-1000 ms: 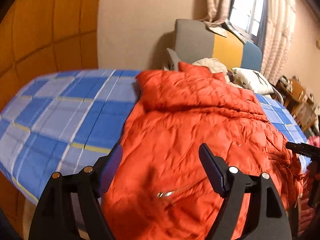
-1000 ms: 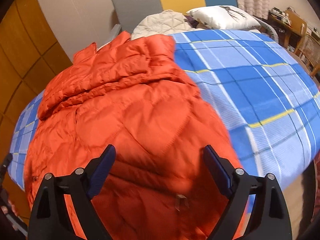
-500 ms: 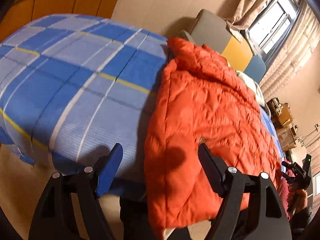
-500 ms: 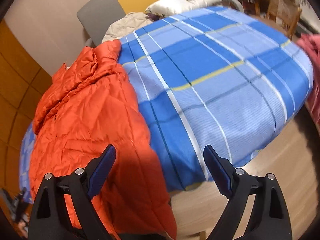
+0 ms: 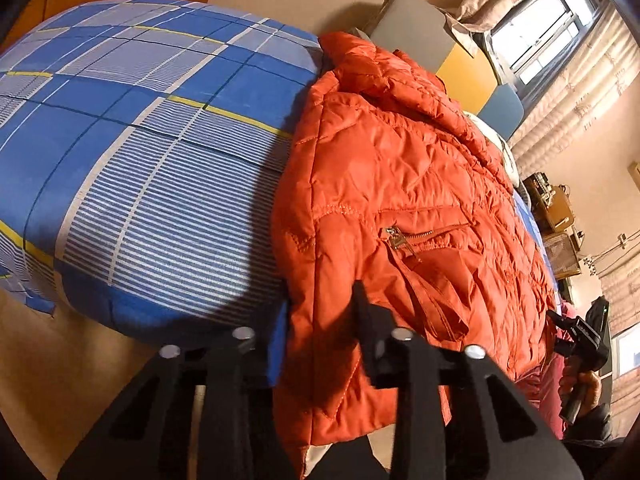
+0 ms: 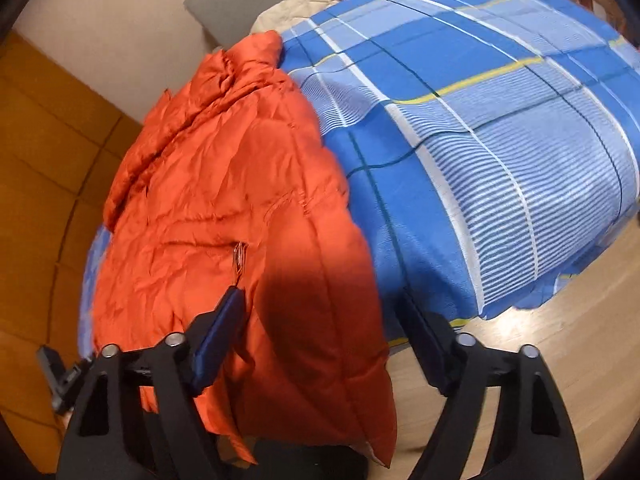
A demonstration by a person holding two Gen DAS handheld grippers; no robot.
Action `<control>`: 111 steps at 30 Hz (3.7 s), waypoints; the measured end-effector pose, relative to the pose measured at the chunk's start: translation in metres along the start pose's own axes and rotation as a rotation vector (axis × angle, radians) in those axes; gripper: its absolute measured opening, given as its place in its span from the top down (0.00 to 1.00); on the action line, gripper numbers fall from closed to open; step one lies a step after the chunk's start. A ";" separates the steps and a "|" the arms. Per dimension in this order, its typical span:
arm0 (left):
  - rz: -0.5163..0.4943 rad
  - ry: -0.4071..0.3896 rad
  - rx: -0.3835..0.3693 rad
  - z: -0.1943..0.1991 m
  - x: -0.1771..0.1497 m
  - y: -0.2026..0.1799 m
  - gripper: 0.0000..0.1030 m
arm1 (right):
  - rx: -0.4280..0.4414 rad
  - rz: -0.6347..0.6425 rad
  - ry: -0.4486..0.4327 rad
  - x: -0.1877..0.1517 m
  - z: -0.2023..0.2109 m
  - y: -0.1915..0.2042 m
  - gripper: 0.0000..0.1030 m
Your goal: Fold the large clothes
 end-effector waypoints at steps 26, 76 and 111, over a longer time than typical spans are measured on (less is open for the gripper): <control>-0.016 -0.071 -0.188 0.096 -0.001 -0.014 0.94 | 0.100 0.284 0.027 -0.006 0.071 0.056 0.87; 0.202 -0.163 -0.140 -0.008 0.254 -0.005 0.26 | 0.328 -0.094 -0.108 0.247 -0.029 0.113 0.15; 0.063 -0.002 -0.368 0.007 0.077 -0.013 0.91 | 0.252 0.014 0.009 0.085 -0.008 0.052 0.77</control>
Point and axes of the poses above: each gripper's, at about its wrist camera, not at the fingertips, and z roughly against the way its jaws point, y to its left, x to its top, the point moved 9 cm from there along -z, roughly the way its jaws point, and after that the axes turned 1 degree about -z, right-handed, at the moved point
